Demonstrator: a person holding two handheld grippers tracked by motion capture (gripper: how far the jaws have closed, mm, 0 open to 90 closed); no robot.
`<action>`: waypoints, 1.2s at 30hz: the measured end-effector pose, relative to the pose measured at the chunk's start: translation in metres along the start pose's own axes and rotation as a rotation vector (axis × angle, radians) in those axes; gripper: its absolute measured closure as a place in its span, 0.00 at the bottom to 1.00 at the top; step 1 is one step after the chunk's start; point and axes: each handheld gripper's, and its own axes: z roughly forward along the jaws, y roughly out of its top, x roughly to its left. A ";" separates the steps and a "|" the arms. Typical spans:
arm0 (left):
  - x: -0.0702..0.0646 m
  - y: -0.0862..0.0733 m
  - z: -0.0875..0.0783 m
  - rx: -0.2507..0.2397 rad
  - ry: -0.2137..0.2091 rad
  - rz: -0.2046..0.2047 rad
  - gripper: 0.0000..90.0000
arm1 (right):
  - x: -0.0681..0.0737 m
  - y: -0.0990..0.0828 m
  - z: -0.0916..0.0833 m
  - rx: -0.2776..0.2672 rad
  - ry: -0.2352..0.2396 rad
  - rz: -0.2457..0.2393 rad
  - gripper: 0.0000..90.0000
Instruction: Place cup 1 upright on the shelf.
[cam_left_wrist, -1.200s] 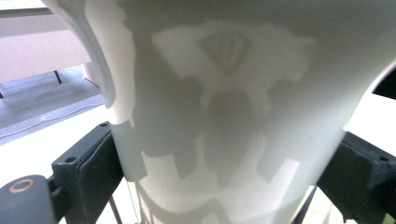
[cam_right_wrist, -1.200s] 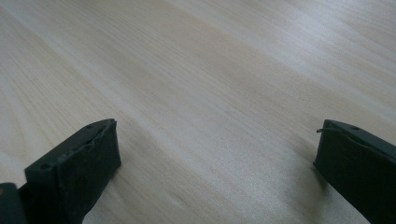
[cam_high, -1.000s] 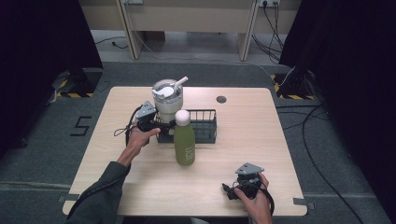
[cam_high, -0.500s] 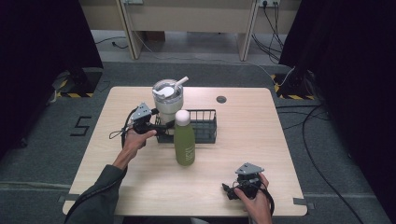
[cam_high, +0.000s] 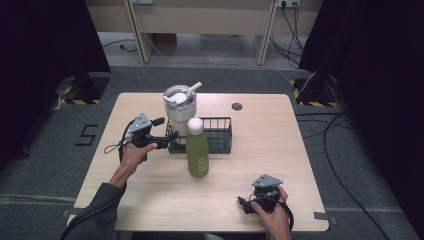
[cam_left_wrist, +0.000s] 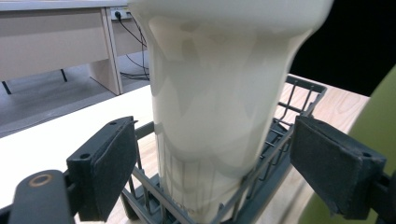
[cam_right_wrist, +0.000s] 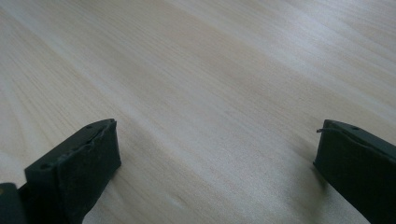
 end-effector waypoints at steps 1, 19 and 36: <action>0.000 0.000 0.000 0.000 0.000 0.000 0.16 | 0.000 0.000 0.000 0.000 0.000 0.000 0.00; -0.010 -0.008 -0.028 0.027 -0.006 -0.006 0.16 | 0.000 0.000 0.000 -0.002 0.000 -0.001 0.00; -0.021 -0.021 -0.051 0.036 0.006 0.013 0.16 | 0.000 0.000 0.000 -0.002 0.000 -0.001 0.00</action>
